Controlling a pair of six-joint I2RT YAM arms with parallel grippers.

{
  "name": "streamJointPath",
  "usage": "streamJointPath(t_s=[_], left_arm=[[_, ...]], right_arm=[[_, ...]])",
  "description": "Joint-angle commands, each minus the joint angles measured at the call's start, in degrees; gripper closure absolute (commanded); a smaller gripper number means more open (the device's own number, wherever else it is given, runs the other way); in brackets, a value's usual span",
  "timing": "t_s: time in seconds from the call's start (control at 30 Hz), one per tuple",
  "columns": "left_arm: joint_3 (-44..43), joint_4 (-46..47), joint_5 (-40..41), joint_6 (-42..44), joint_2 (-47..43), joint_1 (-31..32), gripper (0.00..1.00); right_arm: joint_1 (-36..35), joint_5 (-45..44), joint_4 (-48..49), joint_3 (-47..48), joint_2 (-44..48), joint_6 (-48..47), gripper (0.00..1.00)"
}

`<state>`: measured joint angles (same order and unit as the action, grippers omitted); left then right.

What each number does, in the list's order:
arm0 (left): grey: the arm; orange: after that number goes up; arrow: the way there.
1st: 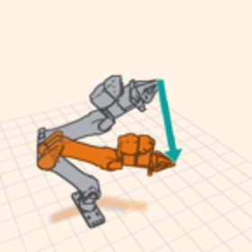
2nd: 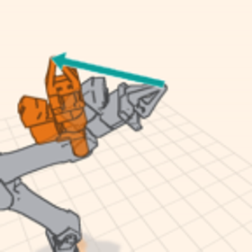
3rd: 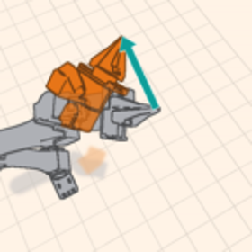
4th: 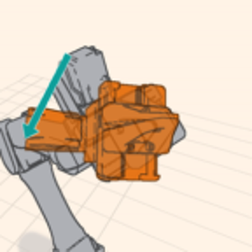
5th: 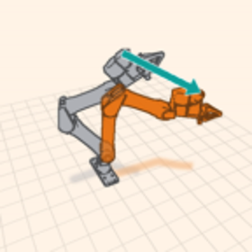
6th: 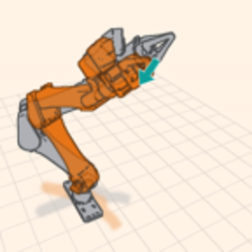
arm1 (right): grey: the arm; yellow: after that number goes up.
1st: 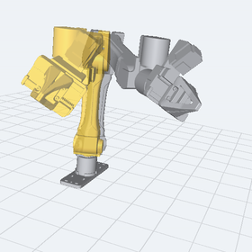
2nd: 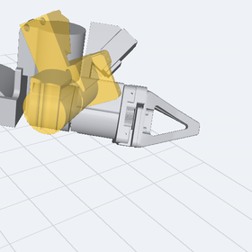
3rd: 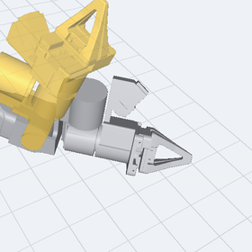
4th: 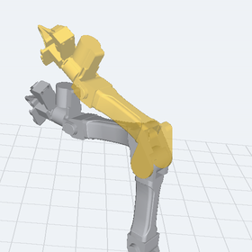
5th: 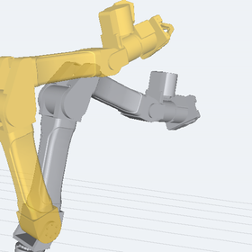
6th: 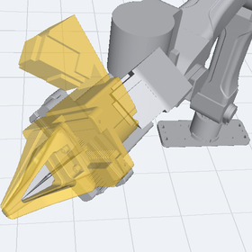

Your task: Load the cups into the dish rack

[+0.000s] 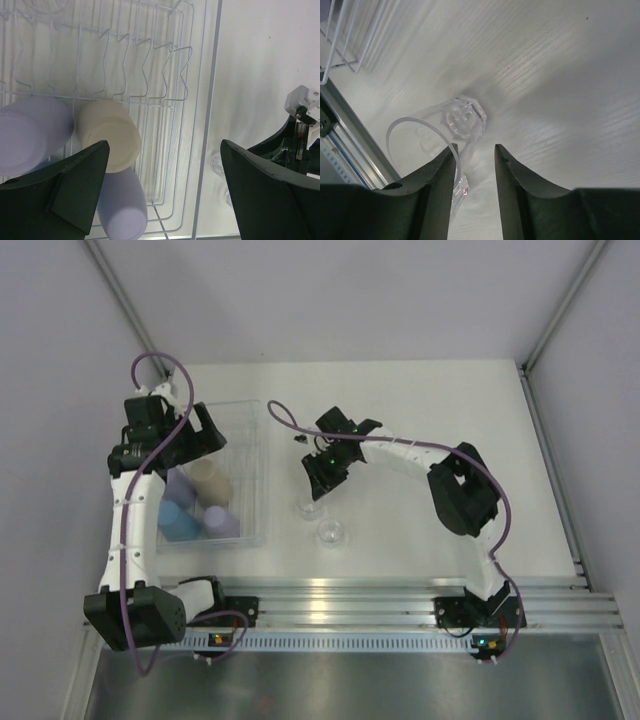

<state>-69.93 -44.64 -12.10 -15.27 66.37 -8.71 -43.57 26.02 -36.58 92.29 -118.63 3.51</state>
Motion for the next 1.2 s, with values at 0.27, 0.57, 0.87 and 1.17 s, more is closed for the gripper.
streamJointPath(t_s=[0.27, 0.57, 0.87, 1.17], left_arm=[[0.32, 3.24, -1.88, 0.15, -0.19, 0.01, 0.02], [-7.31, 3.51, -0.56, 0.85, 2.98, 0.01, 0.02], [-7.51, 8.24, -13.08, -2.21, 4.65, 0.01, 0.02], [10.52, 51.67, -37.21, -32.02, 2.80, 3.42, 0.02]], right_arm=[[-2.48, -3.34, -2.89, -0.97, 1.82, -1.93, 1.00], [0.50, -3.00, -4.99, 4.56, 5.86, 0.09, 1.00], [14.56, 12.70, 6.06, 2.38, 13.85, 11.06, 1.00], [16.33, 30.58, 59.39, -15.38, 13.87, 49.54, 1.00]])
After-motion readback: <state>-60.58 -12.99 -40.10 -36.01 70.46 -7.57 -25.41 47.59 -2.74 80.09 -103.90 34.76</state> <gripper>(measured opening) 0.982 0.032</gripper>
